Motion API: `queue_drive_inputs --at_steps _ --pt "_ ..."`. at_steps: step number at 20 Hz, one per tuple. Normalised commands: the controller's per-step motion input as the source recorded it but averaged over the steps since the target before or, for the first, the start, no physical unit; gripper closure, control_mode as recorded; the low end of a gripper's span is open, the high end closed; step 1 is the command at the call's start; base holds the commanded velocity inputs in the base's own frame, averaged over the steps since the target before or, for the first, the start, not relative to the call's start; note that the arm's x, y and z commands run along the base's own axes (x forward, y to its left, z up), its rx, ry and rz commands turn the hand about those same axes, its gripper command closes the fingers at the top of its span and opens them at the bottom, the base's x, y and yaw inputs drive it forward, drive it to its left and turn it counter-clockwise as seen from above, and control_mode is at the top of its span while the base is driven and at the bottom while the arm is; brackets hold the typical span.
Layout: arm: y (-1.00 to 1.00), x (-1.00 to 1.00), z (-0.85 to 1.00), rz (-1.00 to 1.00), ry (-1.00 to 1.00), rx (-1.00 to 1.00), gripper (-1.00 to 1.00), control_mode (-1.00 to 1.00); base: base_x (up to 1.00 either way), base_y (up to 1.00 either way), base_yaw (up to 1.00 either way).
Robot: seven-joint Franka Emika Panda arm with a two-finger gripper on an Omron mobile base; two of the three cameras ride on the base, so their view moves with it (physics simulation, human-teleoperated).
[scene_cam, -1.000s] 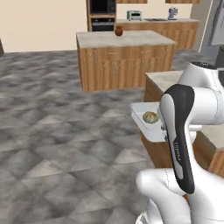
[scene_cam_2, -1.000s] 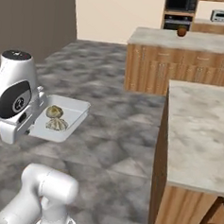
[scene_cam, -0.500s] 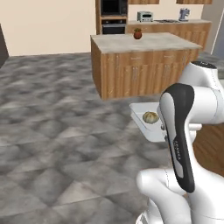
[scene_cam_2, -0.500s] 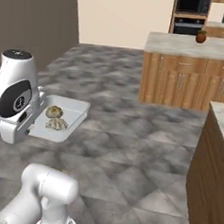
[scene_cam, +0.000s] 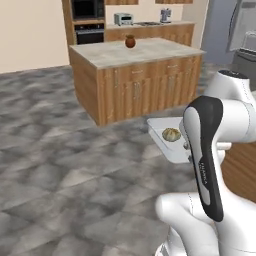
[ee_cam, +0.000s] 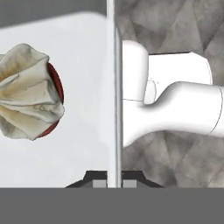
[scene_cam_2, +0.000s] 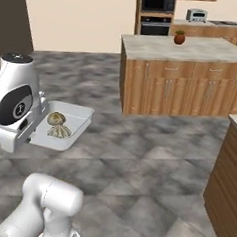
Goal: Place two dumplings into each of the tupperware containers and then place the containers in the fridge.
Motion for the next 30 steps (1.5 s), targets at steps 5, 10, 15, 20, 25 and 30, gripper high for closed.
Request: queue_drive_inputs --at_steps 5,10,15,20,25,30 --pt "0.00 0.00 0.00 0.00 0.00 0.00 1.00 1.00 1.00 1.00 -0.55" --pt "0.00 0.00 0.00 0.00 0.00 0.00 1.00 1.00 1.00 1.00 -0.53" --pt "0.00 0.00 0.00 0.00 0.00 0.00 1.00 1.00 1.00 1.00 -0.50" --pt "0.00 0.00 0.00 0.00 0.00 0.00 1.00 1.00 1.00 0.87 -0.55" --pt "0.00 0.00 0.00 0.00 0.00 0.00 1.00 1.00 1.00 0.96 -0.55" --pt "0.00 0.00 0.00 0.00 0.00 0.00 1.00 1.00 1.00 1.00 -0.45"
